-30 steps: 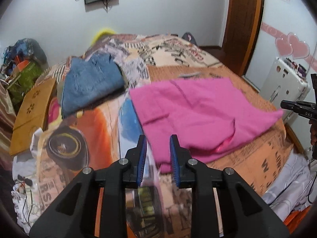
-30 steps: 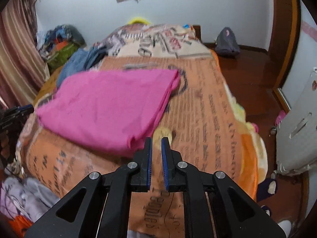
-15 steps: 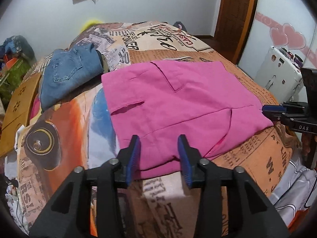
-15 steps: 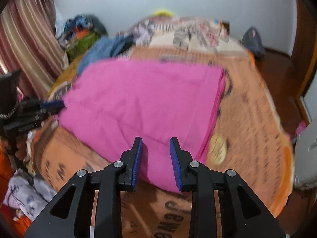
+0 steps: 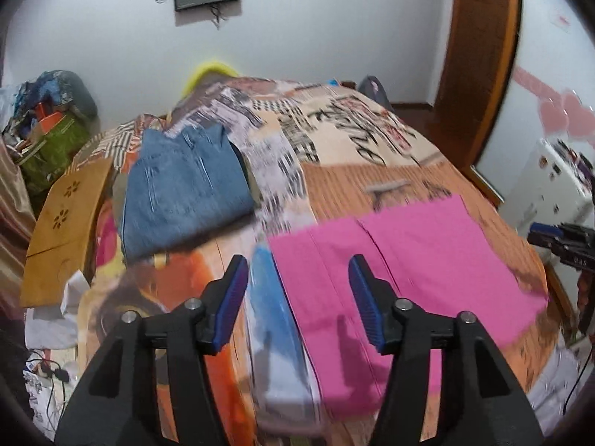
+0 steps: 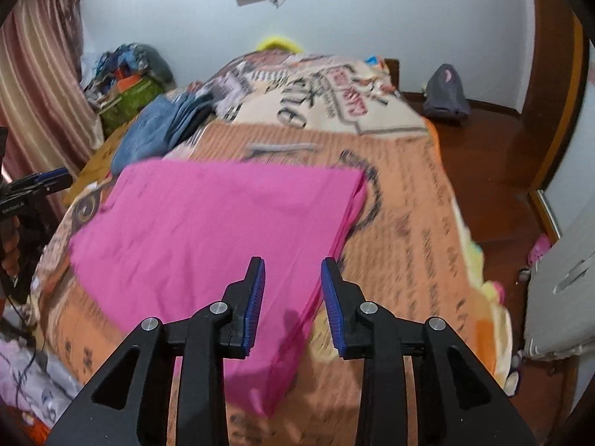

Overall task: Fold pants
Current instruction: 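Move both grippers to the edge of the folded pink pants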

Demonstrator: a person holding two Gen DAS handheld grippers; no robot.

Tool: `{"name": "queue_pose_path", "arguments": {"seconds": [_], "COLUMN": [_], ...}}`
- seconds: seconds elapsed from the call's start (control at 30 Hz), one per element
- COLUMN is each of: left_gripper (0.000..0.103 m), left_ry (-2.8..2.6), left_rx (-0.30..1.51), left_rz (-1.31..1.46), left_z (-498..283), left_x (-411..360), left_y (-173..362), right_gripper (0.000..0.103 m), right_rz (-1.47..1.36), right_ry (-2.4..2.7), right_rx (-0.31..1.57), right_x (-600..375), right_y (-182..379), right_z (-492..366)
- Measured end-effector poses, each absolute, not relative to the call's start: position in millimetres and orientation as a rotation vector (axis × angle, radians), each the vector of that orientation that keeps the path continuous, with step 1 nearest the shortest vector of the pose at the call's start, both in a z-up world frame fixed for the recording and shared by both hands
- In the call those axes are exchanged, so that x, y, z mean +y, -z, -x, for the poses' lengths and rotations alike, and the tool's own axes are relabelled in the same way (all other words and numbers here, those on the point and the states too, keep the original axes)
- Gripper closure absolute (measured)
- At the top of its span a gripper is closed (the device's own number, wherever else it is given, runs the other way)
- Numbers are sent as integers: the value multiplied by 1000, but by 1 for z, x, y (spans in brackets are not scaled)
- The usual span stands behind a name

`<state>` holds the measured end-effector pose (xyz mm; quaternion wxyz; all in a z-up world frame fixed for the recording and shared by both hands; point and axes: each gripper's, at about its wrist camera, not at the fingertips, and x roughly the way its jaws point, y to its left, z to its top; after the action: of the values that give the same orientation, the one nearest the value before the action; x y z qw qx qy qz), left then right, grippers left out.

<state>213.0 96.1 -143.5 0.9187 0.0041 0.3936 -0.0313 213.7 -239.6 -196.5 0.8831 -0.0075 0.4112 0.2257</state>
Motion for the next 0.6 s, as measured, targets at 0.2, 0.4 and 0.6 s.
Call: {"name": "queue_pose_path", "arguments": {"seconds": [0.2, 0.4, 0.6], "left_gripper": [39, 39, 46], "left_ry": [64, 58, 123], "left_rx": [860, 931, 992], "left_rz": [27, 53, 103], "left_z": [-260, -288, -303], "left_x": [104, 106, 104], "left_y": [162, 198, 222], "right_gripper": [51, 47, 47], "right_rz": [0, -8, -56], "right_ry": [-420, -377, -367], "right_rx": [805, 814, 918], "right_x": [-244, -245, -248], "right_y": [185, 199, 235], "right_z": [-248, -292, -338]}}
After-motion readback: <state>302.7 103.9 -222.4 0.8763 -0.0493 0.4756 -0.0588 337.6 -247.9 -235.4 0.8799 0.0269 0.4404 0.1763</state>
